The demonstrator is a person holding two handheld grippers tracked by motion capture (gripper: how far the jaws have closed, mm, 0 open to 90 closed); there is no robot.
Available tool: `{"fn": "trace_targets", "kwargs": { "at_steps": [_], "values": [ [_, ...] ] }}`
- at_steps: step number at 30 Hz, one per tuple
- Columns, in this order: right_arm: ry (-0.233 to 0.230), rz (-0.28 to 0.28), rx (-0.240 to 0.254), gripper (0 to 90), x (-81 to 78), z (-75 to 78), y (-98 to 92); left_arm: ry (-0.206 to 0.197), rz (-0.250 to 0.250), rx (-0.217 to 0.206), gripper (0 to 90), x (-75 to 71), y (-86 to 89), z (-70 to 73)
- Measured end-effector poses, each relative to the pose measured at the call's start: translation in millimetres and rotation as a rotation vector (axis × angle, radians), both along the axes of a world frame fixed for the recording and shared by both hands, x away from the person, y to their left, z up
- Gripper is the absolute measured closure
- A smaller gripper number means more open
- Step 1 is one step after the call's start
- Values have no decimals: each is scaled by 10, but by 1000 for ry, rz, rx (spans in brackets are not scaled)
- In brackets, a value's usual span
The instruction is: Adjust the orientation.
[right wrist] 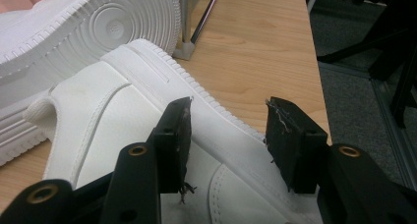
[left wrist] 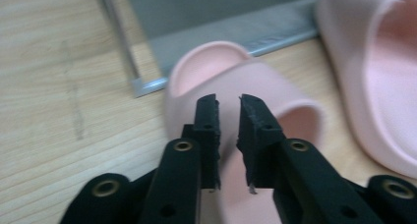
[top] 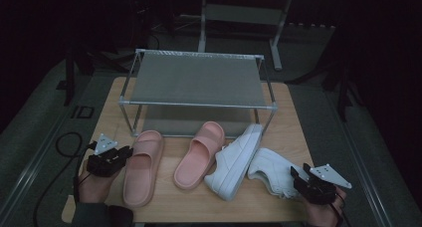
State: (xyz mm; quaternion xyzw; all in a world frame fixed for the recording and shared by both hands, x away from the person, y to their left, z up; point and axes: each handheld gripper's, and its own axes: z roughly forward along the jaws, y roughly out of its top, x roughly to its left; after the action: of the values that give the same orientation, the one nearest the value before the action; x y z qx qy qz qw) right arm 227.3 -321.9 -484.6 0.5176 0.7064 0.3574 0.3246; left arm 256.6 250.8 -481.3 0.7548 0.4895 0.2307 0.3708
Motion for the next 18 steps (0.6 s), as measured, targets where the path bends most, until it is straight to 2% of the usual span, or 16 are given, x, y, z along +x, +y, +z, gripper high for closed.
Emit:
{"fn": "trace_targets", "kwargs": {
  "at_steps": [2,6,9,11,15,18],
  "values": [
    [-1,0,1,519,-1,-1,1,0,-12,-1,838,-32,-31,11],
    [-2,0,0,518,-2,-1,3,39,-56,13,878,-143,-152,-31],
    [-2,0,-1,519,-3,-2,5,63,-77,33,878,-170,-215,-102],
    [-4,-1,-2,519,-2,-4,5,72,-73,70,876,-145,-252,-172],
    [-3,0,-3,519,-5,-3,4,82,-69,88,871,-37,-299,-288],
    [-5,0,-3,519,-5,-5,4,75,-78,100,870,45,-350,-329]
  ]
}}
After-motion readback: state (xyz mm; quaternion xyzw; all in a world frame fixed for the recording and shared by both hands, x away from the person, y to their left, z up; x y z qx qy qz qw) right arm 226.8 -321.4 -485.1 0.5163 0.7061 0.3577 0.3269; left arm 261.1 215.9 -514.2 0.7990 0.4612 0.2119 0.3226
